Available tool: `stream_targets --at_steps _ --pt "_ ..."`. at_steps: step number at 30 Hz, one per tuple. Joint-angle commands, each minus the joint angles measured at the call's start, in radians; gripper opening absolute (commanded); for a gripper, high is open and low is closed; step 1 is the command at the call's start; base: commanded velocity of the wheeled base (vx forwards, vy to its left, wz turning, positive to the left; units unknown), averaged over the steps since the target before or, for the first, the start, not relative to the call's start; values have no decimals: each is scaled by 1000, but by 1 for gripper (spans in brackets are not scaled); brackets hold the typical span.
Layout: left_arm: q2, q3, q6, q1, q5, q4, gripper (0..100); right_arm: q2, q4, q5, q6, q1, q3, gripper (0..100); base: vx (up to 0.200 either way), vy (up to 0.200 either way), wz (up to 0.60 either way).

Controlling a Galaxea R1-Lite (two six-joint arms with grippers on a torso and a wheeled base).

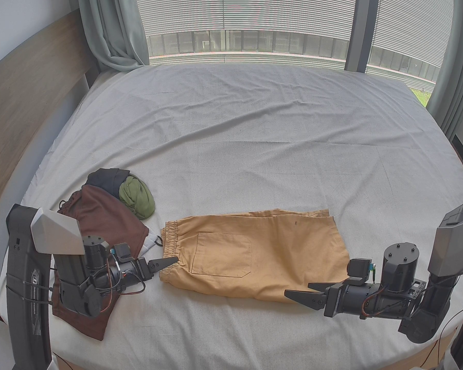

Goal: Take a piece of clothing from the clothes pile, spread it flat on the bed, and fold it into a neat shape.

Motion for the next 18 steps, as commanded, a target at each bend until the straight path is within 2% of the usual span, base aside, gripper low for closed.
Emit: stream_targets --at_steps 1,8,17,18 --pt "10 -25 -14 -27 30 -1 100 -2 0 0 0 0 0 100 0 0 0" --pt "41 -78 -21 -61 132 -1 100 -5 -2 0 0 -6 1 100 0 0 0" --pt "48 -89 -31 -64 135 -1 100 -3 0 0 2 -6 4 100 0 0 0" --pt "48 -91 -44 -68 135 -1 0 -3 0 0 3 -6 3 100 0 0 0"
